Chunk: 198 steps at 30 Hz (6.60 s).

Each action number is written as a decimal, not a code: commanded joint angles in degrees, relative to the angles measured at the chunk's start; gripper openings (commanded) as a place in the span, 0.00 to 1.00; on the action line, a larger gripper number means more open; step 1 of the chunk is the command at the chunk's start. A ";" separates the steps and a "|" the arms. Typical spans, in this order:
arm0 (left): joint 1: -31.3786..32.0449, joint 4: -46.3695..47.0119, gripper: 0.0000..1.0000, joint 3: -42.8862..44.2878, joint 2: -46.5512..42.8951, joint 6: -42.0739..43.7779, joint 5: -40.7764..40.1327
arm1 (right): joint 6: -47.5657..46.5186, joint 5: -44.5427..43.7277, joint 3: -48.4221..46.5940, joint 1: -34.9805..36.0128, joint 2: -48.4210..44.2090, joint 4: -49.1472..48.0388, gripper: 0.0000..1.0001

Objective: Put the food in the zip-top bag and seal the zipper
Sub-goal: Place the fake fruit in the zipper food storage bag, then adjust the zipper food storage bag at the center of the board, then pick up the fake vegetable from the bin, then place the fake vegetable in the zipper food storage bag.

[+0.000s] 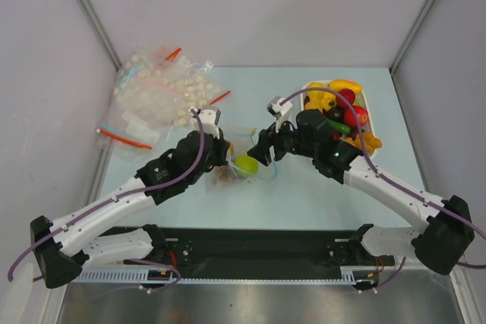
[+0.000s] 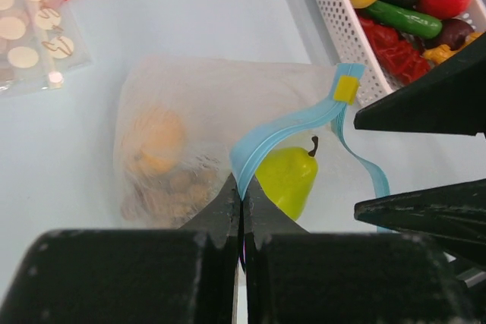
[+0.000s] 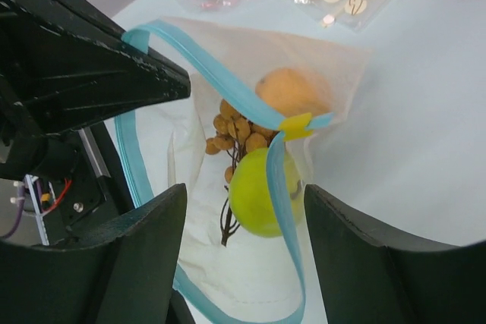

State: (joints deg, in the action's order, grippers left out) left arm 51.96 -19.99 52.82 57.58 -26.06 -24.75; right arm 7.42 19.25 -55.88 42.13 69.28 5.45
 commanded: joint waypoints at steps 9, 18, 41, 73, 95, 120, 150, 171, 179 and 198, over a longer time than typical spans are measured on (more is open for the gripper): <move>-1.08 -4.97 0.01 1.24 -4.67 -5.84 -15.57 | -1.45 -11.58 -9.07 5.77 11.40 7.20 0.66; -1.08 -7.78 0.04 0.18 -8.36 -10.14 -22.87 | -0.04 -12.65 -10.04 6.21 13.78 7.82 0.59; -1.08 3.11 0.00 1.94 0.09 1.28 8.15 | 4.18 -15.51 10.34 6.21 -18.18 -17.22 0.00; -1.08 -2.95 0.00 3.79 6.41 -1.36 -7.33 | 13.30 -24.85 4.45 -5.80 -9.24 -2.82 0.70; -1.08 0.74 0.00 0.44 1.83 -0.74 -5.22 | 44.08 -62.74 2.88 -27.54 -9.34 22.31 1.00; -1.08 1.62 0.00 -0.26 0.95 -0.83 -3.20 | 37.13 -52.39 9.12 -43.97 3.32 9.67 1.00; -1.08 2.23 0.01 -0.08 2.27 -0.74 -2.14 | 31.43 -32.18 18.07 -44.50 -21.70 -2.10 0.42; -1.08 4.96 0.00 -0.52 3.24 0.14 2.77 | 20.27 0.35 23.10 -17.46 -30.87 -30.14 0.36; -0.99 6.72 0.00 -0.79 0.00 1.54 10.51 | 14.12 1.41 22.83 -6.10 -27.09 -33.40 0.36; -0.99 3.74 0.03 1.93 -0.11 -0.74 19.84 | 3.31 -7.29 21.08 6.73 -21.81 -31.91 0.31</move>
State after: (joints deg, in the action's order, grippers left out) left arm 51.22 -16.40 51.88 56.47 -25.65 -4.34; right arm 13.76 14.35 -32.47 47.44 47.83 -24.73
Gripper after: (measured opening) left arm 0.043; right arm 0.609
